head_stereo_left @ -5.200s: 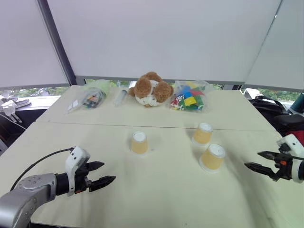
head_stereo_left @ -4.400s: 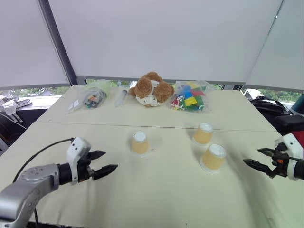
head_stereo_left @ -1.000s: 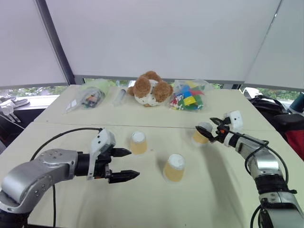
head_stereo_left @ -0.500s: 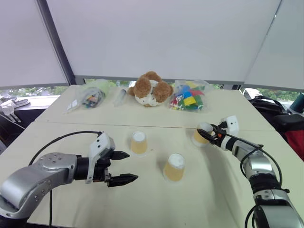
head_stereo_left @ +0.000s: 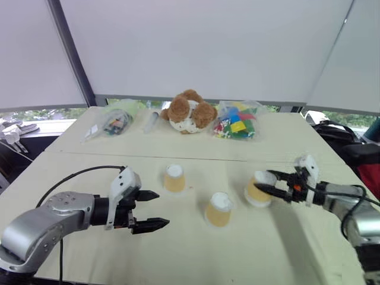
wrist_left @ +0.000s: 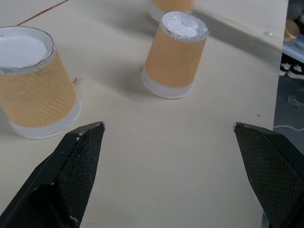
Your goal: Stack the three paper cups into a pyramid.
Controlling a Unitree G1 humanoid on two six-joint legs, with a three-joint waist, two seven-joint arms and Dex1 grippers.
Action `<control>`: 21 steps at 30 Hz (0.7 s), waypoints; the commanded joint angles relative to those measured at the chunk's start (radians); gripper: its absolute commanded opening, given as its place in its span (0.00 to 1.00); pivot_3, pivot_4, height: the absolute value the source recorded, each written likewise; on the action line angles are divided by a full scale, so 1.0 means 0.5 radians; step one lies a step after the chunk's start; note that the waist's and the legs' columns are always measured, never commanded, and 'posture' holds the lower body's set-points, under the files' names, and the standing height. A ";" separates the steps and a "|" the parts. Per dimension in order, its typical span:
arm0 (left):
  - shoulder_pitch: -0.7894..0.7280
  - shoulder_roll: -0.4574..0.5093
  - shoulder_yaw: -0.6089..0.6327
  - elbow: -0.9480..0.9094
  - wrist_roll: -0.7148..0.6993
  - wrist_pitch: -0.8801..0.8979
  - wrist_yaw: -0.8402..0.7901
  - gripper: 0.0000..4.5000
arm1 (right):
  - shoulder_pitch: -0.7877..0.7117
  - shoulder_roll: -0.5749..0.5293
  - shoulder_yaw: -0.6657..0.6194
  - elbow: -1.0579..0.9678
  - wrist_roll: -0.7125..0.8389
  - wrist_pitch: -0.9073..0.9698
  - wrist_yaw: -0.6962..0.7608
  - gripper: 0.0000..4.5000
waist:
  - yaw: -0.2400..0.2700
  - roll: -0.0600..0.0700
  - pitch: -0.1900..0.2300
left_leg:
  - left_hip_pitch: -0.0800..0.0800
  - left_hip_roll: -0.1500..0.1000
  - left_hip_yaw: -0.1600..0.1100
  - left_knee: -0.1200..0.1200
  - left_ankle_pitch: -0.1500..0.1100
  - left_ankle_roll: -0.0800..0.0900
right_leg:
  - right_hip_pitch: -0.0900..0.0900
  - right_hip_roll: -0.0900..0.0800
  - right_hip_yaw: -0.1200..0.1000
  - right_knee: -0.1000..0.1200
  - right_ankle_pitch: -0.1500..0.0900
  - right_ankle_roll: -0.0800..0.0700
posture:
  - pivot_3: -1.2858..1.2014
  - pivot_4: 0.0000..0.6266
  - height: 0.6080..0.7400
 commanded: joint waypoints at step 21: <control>-0.049 -0.002 -0.053 -0.017 0.050 -0.019 -0.048 1.00 | 0.195 0.155 0.103 -0.269 -0.069 -0.168 -0.022 0.48 | 0.015 -0.001 0.000 | -0.001 -0.001 -0.001 0.001 0.000 0.000 | 0.000 0.000 0.000 0.000 0.000 -0.001 | 0.52 0.24 1.00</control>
